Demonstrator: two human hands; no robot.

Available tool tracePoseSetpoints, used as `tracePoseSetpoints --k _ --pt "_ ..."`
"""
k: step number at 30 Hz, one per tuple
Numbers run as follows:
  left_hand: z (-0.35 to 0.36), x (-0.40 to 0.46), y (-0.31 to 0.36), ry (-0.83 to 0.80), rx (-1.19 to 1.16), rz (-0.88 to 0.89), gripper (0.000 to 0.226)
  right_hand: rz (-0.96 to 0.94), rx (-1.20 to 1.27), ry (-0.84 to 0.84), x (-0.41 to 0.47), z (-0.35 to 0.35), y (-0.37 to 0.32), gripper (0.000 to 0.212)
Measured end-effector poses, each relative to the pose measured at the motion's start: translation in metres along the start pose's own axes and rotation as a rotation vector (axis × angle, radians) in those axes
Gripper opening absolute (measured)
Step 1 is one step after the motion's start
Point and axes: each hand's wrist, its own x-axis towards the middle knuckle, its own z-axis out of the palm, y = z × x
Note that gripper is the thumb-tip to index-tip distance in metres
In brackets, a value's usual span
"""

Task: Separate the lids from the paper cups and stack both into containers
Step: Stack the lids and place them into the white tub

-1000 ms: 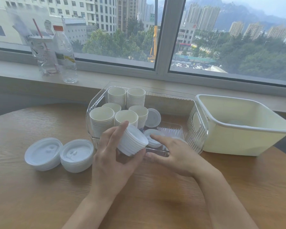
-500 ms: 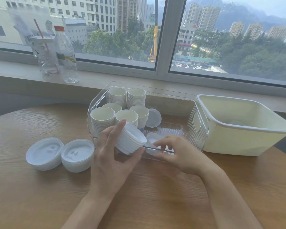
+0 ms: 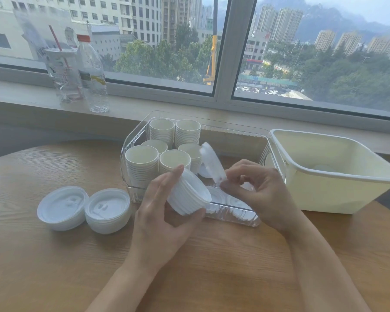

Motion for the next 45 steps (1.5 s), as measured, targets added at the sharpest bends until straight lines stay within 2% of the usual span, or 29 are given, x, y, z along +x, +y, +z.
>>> tracePoseSetpoints --k 4,14,16,20,23,30,37,40,42,45 --pt "0.001 0.0 0.002 -0.018 -0.043 0.006 0.083 0.033 -0.093 -0.141 -0.003 0.006 -0.004 0.006" --pt "0.0 0.001 0.003 -0.066 -0.072 0.036 0.086 0.107 -0.132 -0.289 -0.004 0.006 -0.015 0.012" --pt "0.0 0.001 0.003 -0.085 -0.073 0.054 0.085 0.124 -0.101 -0.29 -0.004 0.005 -0.015 0.021" --pt "0.001 0.002 0.004 -0.114 -0.091 0.061 0.083 0.094 -0.065 -0.248 -0.006 0.002 -0.014 0.056" --pt "0.0 0.002 0.005 -0.131 -0.106 0.057 0.083 0.107 -0.04 -0.235 -0.006 -0.002 -0.013 0.07" --pt "0.0 0.001 0.006 -0.182 -0.174 -0.014 0.091 0.137 -0.044 -0.325 -0.007 -0.007 -0.007 0.083" --pt "0.0 0.0 0.001 -0.237 -0.086 0.057 0.084 0.143 -0.134 -0.269 -0.006 -0.003 -0.006 0.08" --pt "0.001 0.0 0.001 -0.21 -0.048 0.061 0.078 0.139 -0.148 -0.243 -0.005 0.001 -0.003 0.084" --pt "0.0 0.001 0.003 -0.137 -0.001 0.074 0.074 0.162 -0.155 -0.244 -0.005 0.003 -0.001 0.089" --pt "-0.003 0.005 0.0 -0.007 0.07 0.047 0.073 0.28 -0.329 -0.316 -0.006 0.006 0.004 0.096"
